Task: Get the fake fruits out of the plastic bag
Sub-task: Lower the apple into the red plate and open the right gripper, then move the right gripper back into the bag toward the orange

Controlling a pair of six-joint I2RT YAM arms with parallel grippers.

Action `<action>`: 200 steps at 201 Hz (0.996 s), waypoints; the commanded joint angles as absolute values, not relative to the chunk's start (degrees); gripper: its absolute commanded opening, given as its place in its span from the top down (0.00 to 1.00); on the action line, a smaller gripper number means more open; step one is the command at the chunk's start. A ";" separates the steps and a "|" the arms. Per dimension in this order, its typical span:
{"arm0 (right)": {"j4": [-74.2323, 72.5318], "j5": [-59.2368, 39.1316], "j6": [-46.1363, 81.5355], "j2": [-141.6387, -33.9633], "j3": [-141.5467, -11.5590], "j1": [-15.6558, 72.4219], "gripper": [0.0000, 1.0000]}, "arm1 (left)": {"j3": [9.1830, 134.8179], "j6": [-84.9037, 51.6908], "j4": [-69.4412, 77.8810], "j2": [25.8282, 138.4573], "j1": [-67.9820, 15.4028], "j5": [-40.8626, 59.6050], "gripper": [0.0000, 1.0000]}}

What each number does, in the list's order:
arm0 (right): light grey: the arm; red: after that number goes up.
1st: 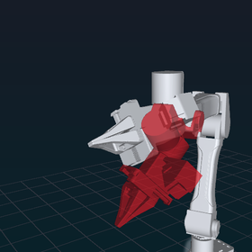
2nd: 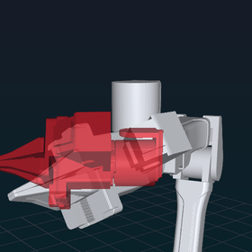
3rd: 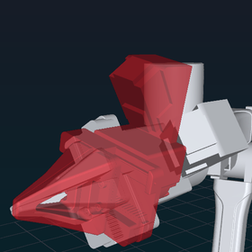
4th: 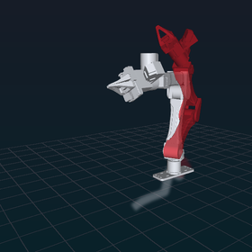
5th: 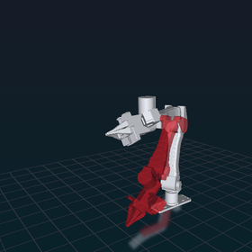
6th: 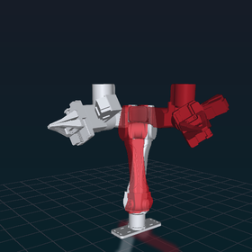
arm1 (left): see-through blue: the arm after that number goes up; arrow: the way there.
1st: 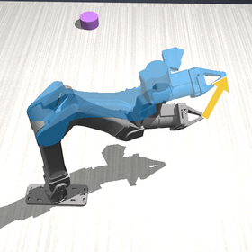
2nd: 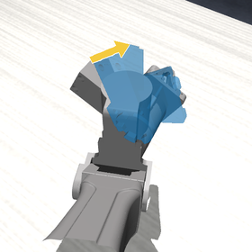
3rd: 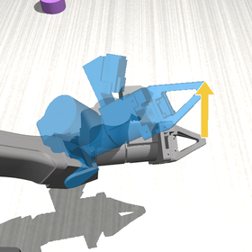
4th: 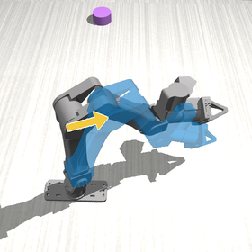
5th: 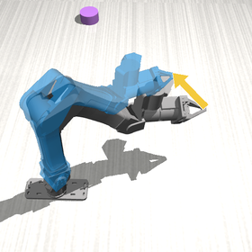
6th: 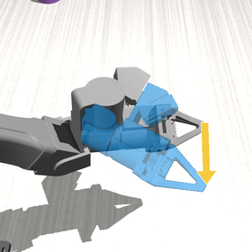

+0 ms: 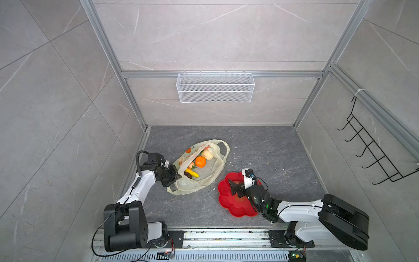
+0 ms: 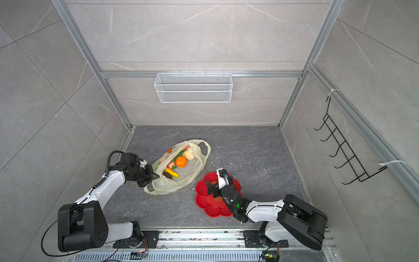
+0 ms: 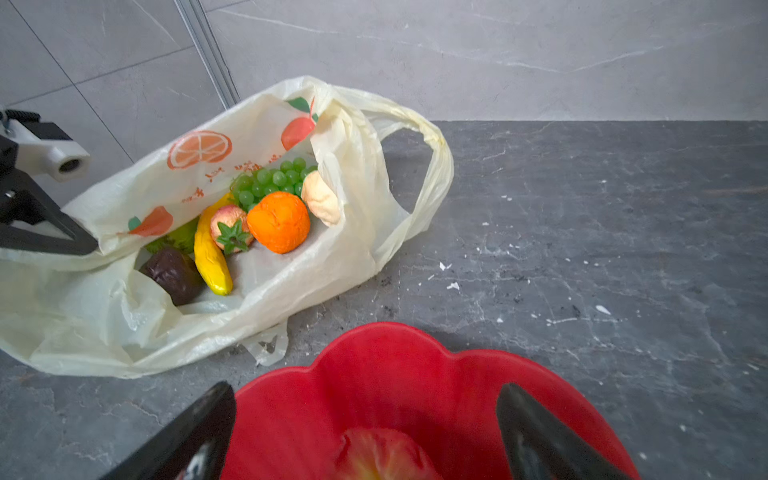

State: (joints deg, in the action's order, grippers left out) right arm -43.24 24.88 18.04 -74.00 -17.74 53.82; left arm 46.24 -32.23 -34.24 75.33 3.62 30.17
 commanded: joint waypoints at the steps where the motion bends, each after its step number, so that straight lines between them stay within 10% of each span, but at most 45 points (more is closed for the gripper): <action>1: -28.30 24.09 21.18 -70.68 -23.53 52.37 0.00 | 46.75 -30.55 -34.40 73.92 3.54 31.07 1.00; 65: -6.06 3.78 10.90 -72.90 -43.65 48.91 0.02 | 46.69 -30.57 -32.94 72.16 3.38 32.69 1.00; 200: 17.48 9.93 29.26 -107.18 -82.27 53.06 0.11 | 46.85 -30.56 -32.75 72.03 1.83 32.95 1.00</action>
State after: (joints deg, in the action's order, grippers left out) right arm 10.44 6.00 22.90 -102.24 -76.31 52.45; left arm 46.24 -31.99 -32.91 72.47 1.85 31.81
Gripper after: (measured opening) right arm 0.885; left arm 0.055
